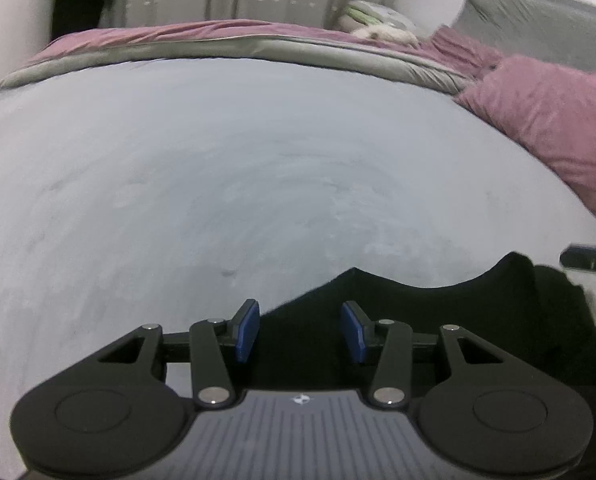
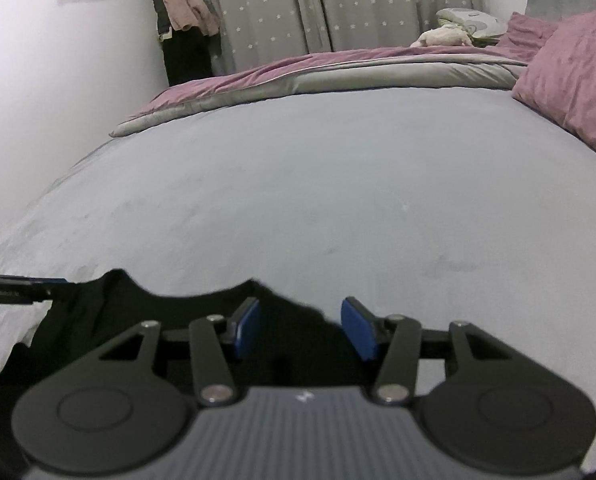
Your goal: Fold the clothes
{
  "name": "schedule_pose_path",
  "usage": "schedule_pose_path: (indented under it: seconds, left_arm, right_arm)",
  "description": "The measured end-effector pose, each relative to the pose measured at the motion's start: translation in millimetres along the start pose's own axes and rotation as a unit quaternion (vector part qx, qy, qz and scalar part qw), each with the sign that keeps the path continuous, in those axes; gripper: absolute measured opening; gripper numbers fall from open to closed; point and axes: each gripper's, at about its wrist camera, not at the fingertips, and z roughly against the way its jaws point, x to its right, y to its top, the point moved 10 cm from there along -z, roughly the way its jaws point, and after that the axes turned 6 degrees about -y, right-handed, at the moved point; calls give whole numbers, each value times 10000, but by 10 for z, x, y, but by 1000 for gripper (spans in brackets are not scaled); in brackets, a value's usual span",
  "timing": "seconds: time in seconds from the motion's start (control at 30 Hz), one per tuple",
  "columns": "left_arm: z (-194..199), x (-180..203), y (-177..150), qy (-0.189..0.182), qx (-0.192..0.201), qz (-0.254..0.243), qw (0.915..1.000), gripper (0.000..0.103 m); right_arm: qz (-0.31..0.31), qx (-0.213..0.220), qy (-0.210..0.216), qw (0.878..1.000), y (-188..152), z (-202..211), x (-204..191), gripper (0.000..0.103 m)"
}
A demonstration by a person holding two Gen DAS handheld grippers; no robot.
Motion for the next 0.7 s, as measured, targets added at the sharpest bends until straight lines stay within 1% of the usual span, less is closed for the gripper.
schedule_pose_path:
  seconds: [0.1,0.17,0.27,0.4,0.53,0.57,0.67,0.7]
  left_arm:
    - [-86,-38,25,-20,-86,-121,9999,44]
    - [-130,-50,25,-43,-125,-185,9997,44]
    - [-190,-42,12,-81,-147,-302,9994,44]
    - [-228,-16,14,-138,-112,-419,9990,43]
    - [-225,17,10,-255,-112,-521,9983,40]
    - [-225,32,10,-313,-126,-548,9979,38]
    - [-235,72,8,-406,-191,-659,9968,36]
    - [-240,85,7,-425,-216,-700,9964,35]
  right_arm:
    - [63,-96,15,9999,58,-82,98,47]
    - [151,-229,108,9996,48,-148,93,47]
    - [500,-379,182,9979,7,-258,-9,47]
    - [898,-558,175,9942,-82,-469,-184,45]
    - [973,-540,218,9936,-79,-570,-297,47]
    - [988,-541,238,9934,-72,-584,-320,46]
    - [1241,-573,243,9903,-83,-603,-414,41]
    - [1350,-583,238,9888,-89,-608,-448,37]
